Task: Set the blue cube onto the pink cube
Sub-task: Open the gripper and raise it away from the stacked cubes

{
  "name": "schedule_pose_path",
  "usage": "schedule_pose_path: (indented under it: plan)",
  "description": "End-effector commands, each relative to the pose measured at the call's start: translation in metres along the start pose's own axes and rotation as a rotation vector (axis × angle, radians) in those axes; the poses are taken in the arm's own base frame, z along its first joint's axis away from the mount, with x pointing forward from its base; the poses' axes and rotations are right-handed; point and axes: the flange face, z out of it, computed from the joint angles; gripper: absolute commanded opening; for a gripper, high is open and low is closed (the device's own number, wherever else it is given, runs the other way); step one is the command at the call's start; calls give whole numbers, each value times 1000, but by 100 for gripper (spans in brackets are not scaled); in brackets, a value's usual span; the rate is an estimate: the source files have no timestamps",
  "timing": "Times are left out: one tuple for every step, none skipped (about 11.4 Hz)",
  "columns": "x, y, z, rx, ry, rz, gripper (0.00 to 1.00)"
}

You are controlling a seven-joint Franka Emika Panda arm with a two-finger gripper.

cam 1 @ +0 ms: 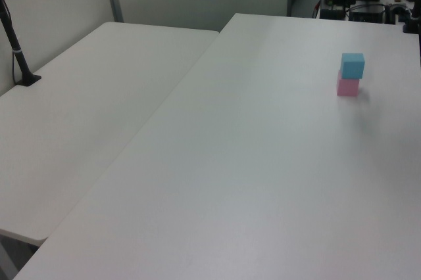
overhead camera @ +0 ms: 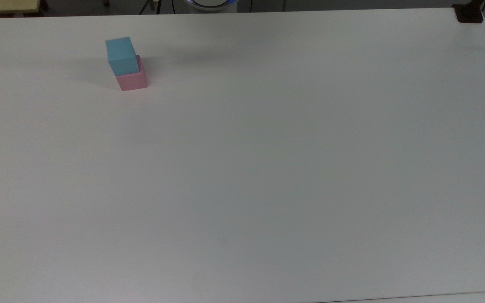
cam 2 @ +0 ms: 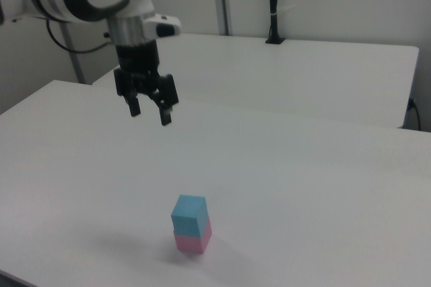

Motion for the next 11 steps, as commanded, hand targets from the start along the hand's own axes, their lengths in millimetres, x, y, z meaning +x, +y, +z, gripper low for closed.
schedule_pose_path:
  plan:
    - [-8,-16,-40,75,79,4,100]
    - [0,-18,-44,62,109,-19,100]
    - [8,-18,-47,55,150,-36,100]
    - [14,-16,-47,45,180,-55,100]
    - [16,-16,-48,35,193,-105,100]
    - [16,-19,-46,35,187,-113,100]
    - [16,-21,-45,41,180,-110,100]
    - [15,-22,-46,40,180,-118,100]
    - [14,-21,-46,40,182,-116,100]
    - [15,-21,-46,41,181,-110,100]
    - [14,-21,-46,41,180,-110,100]
